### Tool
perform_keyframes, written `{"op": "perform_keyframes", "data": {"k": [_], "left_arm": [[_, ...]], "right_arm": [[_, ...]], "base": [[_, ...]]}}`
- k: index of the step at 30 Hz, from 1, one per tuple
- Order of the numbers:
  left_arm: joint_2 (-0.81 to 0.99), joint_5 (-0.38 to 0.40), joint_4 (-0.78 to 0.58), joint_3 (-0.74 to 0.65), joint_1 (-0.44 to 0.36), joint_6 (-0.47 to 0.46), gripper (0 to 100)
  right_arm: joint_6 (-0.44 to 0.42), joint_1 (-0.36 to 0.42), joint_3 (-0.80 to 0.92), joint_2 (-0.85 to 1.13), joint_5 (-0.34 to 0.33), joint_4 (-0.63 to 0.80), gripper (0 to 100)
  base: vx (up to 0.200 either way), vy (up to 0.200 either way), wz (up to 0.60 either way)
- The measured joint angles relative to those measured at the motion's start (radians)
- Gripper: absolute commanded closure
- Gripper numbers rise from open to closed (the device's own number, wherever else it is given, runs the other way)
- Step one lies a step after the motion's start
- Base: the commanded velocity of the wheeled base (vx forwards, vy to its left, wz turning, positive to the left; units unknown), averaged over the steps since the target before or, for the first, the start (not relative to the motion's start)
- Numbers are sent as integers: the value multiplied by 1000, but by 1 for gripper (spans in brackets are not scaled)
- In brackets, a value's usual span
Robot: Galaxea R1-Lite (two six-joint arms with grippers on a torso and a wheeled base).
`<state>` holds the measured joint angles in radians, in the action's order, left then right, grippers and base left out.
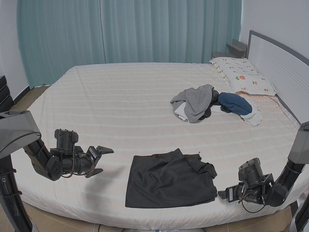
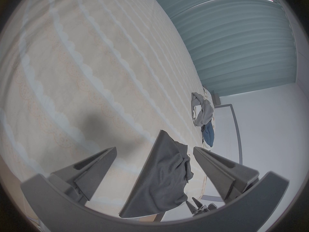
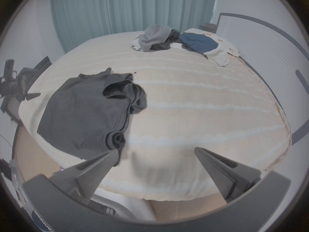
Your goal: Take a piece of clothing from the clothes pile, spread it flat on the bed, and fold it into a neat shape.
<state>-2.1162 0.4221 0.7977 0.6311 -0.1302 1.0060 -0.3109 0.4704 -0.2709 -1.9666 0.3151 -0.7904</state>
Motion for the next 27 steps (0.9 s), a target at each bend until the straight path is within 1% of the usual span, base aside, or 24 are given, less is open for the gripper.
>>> {"op": "perform_keyframes", "data": {"k": [2,4,8,9,11,12,15,18,21,27], "left_arm": [[0,-1,0,0,0,0,0],[0,-1,0,0,0,0,0],[0,-1,0,0,-1,0,0],[0,-1,0,1,-1,0,0],[0,-1,0,1,-1,-1,0],[0,-1,0,1,-1,-1,0],[0,-1,0,3,-2,-1,0],[0,-1,0,3,-2,-1,0],[-1,-2,0,4,-2,-1,0],[-2,-2,0,6,-2,-1,0]], "right_arm": [[-13,-12,-12,10,-19,-4,0],[-55,-19,-37,15,-53,-21,0],[-201,-14,-90,10,-130,-71,0],[-219,-10,-97,8,-144,-80,0],[-265,2,-117,2,-198,-97,0],[-293,9,-127,-2,-237,-104,0],[-389,26,-159,-13,-326,-115,0],[-467,39,-195,-32,-390,-121,0],[-489,47,-226,-65,-407,-128,0],[-493,66,-285,-151,-413,-153,0]], "base": [[0,0,0],[0,0,0],[0,0,0],[0,0,0],[0,0,0],[0,0,0],[0,0,0],[0,0,0],[0,0,0],[0,0,0]]}}
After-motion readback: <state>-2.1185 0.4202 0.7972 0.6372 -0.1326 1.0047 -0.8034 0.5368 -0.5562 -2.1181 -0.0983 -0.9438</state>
